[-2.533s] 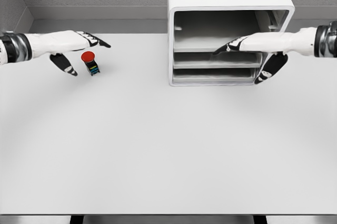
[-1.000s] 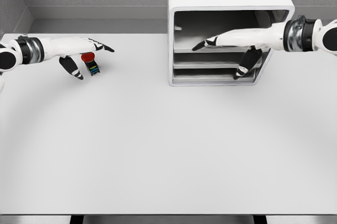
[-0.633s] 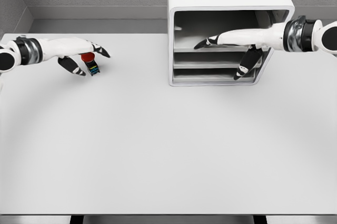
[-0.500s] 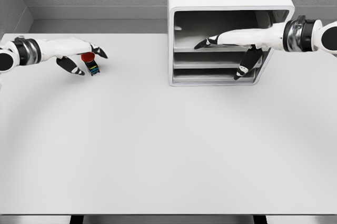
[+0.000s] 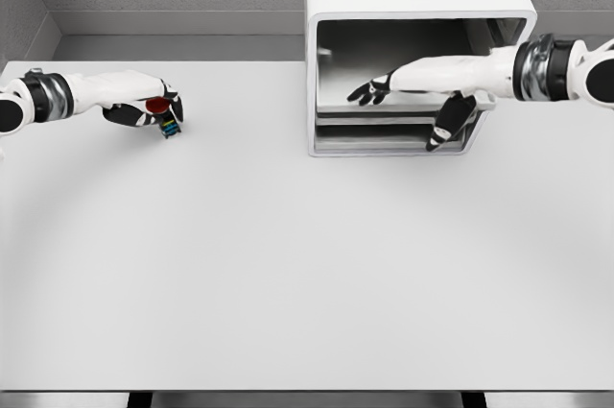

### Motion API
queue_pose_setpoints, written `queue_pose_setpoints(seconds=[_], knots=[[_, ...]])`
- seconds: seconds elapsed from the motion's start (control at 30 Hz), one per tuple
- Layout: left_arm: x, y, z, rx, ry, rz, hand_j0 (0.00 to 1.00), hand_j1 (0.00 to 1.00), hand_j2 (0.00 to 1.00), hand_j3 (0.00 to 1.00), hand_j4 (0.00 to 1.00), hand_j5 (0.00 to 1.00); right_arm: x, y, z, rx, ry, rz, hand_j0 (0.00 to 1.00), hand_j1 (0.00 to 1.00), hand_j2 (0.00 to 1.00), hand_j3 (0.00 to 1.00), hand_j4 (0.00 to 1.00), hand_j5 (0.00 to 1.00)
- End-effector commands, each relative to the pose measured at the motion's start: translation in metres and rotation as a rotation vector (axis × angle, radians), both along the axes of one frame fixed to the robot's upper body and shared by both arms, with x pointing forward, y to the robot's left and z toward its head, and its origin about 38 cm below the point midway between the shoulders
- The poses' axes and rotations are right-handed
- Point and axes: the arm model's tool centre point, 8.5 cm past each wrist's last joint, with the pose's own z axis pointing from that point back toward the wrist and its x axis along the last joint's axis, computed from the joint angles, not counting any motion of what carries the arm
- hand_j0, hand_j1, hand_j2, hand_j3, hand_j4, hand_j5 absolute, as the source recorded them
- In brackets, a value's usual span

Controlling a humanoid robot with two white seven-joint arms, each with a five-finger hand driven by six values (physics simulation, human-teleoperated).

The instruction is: Slide open multi-storey tabletop storage cabinets and put open load switch and slide close multi-storey tabletop storage cabinets

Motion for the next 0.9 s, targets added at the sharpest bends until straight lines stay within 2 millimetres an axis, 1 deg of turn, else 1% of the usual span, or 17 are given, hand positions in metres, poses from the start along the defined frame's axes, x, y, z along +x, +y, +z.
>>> queue_pose_setpoints(seconds=[0.0, 0.03, 0.1, 0.17, 0.2, 0.23, 0.27, 0.3, 0.4, 0.47, 0.53, 0.57, 0.63, 0.67, 0.7, 0.8, 0.87], knots=[[0.0, -0.002, 0.002, -0.002, -0.003, -0.008, 0.46, 0.46, 0.46, 0.46, 0.46, 0.46, -0.014, 0.011, -0.003, 0.023, 0.034, 0.064, 1.0, 1.0, 1.0, 1.0, 1.0, 1.0], [-0.001, -0.006, 0.004, -0.005, -0.01, -0.019, 0.46, 0.46, 0.46, 0.46, 0.46, 0.46, -0.015, 0.011, -0.002, 0.022, 0.033, 0.066, 1.0, 1.0, 1.0, 1.0, 1.0, 1.0], [-0.003, -0.019, 0.015, -0.012, -0.044, -0.064, 0.46, 0.46, 0.46, 0.46, 0.46, 0.46, -0.018, 0.008, -0.001, 0.027, 0.025, 0.088, 1.0, 1.0, 1.0, 1.0, 1.0, 1.0], [-0.009, -0.041, 0.031, -0.048, -0.09, -0.138, 0.46, 0.46, 0.46, 0.46, 0.46, 0.46, -0.021, 0.006, 0.0, 0.031, 0.017, 0.114, 1.0, 1.0, 1.0, 1.0, 1.0, 1.0], [-0.016, -0.037, 0.037, -0.066, -0.099, -0.15, 0.46, 0.46, 0.46, 0.46, 0.46, 0.46, -0.025, 0.001, -0.004, 0.037, 0.016, 0.141, 1.0, 1.0, 1.0, 1.0, 1.0, 1.0], [-0.02, -0.035, 0.046, -0.072, -0.114, -0.163, 0.46, 0.46, 0.46, 0.46, 0.46, 0.46, -0.029, 0.002, -0.002, 0.053, 0.003, 0.194, 1.0, 1.0, 1.0, 1.0, 1.0, 1.0], [-0.023, -0.036, 0.051, -0.072, -0.126, -0.178, 0.46, 0.46, 0.46, 0.46, 0.46, 0.46, -0.031, -0.003, -0.004, 0.05, 0.004, 0.195, 1.0, 1.0, 1.0, 1.0, 1.0, 1.0], [-0.029, -0.037, 0.049, -0.083, -0.124, -0.193, 0.46, 0.46, 0.46, 0.46, 0.46, 0.46, -0.034, -0.005, -0.005, 0.057, -0.003, 0.228, 1.0, 1.0, 1.0, 1.0, 1.0, 1.0], [-0.041, -0.037, 0.064, -0.106, -0.148, -0.231, 0.46, 0.46, 0.46, 0.46, 0.46, 0.46, -0.045, -0.008, -0.001, 0.078, -0.038, 0.331, 1.0, 1.0, 1.0, 1.0, 1.0, 1.0], [-0.051, -0.04, 0.075, -0.125, -0.167, -0.265, 0.47, 0.47, 0.47, 0.47, 0.47, 0.47, -0.052, -0.015, -0.005, 0.084, -0.04, 0.379, 1.0, 1.0, 1.0, 1.0, 1.0, 1.0], [-0.059, -0.046, 0.087, -0.135, -0.191, -0.303, 0.47, 0.47, 0.47, 0.47, 0.47, 0.47, -0.053, -0.028, -0.006, 0.07, -0.036, 0.35, 1.0, 1.0, 1.0, 1.0, 1.0, 1.0], [-0.063, -0.046, 0.093, -0.147, -0.198, -0.314, 0.47, 0.47, 0.47, 0.47, 0.47, 0.47, -0.053, -0.028, -0.006, 0.07, -0.036, 0.35, 1.0, 1.0, 1.0, 1.0, 1.0, 1.0], [-0.071, -0.054, 0.103, -0.172, -0.213, -0.354, 0.47, 0.47, 0.47, 0.47, 0.47, 0.47, -0.054, -0.03, -0.007, 0.066, -0.032, 0.345, 1.0, 1.0, 1.0, 1.0, 1.0, 1.0], [-0.074, -0.06, 0.108, -0.178, -0.224, -0.373, 0.47, 0.47, 0.47, 0.47, 0.47, 0.47, -0.056, -0.04, -0.01, 0.058, -0.024, 0.323, 1.0, 1.0, 1.0, 1.0, 1.0, 1.0], [-0.079, -0.066, 0.114, -0.194, -0.236, -0.4, 0.47, 0.47, 0.47, 0.47, 0.47, 0.47, -0.056, -0.041, -0.009, 0.058, -0.024, 0.322, 1.0, 1.0, 1.0, 1.0, 1.0, 1.0], [-0.098, -0.068, 0.139, -0.242, -0.267, -0.455, 0.47, 0.47, 0.47, 0.47, 0.47, 0.47, -0.056, -0.041, -0.01, 0.058, -0.022, 0.323, 1.0, 1.0, 1.0, 1.0, 1.0, 1.0], [-0.107, -0.078, 0.151, -0.261, -0.29, -0.498, 0.47, 0.47, 0.47, 0.47, 0.47, 0.47, -0.059, -0.046, -0.008, 0.053, -0.025, 0.315, 1.0, 1.0, 1.0, 1.0, 1.0, 1.0]])
